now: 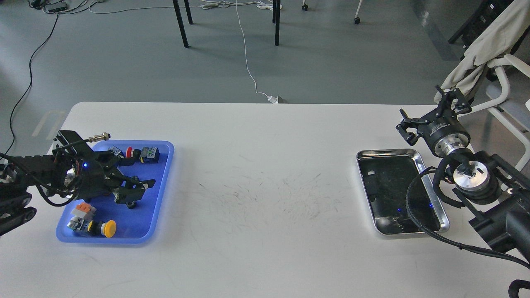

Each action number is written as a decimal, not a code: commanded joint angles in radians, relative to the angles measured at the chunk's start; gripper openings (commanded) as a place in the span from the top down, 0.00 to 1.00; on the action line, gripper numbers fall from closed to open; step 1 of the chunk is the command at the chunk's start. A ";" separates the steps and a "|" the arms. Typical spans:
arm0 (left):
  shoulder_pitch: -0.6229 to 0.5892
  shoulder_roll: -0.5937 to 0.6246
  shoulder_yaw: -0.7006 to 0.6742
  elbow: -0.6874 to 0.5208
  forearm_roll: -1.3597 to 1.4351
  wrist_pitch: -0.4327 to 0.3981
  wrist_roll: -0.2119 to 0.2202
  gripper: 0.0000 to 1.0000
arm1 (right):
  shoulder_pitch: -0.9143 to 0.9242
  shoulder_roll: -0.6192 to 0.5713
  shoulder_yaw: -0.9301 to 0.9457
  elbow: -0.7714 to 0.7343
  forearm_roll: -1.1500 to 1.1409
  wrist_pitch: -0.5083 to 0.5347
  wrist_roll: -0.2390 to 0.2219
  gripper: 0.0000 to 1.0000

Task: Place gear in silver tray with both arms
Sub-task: 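Lower the left gripper into the blue tray toward a black gear, then close the left gripper on the small black gear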

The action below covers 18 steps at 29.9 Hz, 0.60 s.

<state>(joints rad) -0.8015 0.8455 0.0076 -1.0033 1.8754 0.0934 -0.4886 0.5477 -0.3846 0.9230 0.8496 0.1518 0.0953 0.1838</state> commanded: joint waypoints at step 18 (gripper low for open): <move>0.027 -0.059 0.080 0.141 -0.016 0.120 0.000 0.24 | 0.001 0.001 -0.004 0.000 0.000 -0.006 0.000 0.01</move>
<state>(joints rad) -0.7749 0.7855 0.0856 -0.8650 1.8593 0.2087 -0.4888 0.5492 -0.3836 0.9188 0.8498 0.1518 0.0890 0.1837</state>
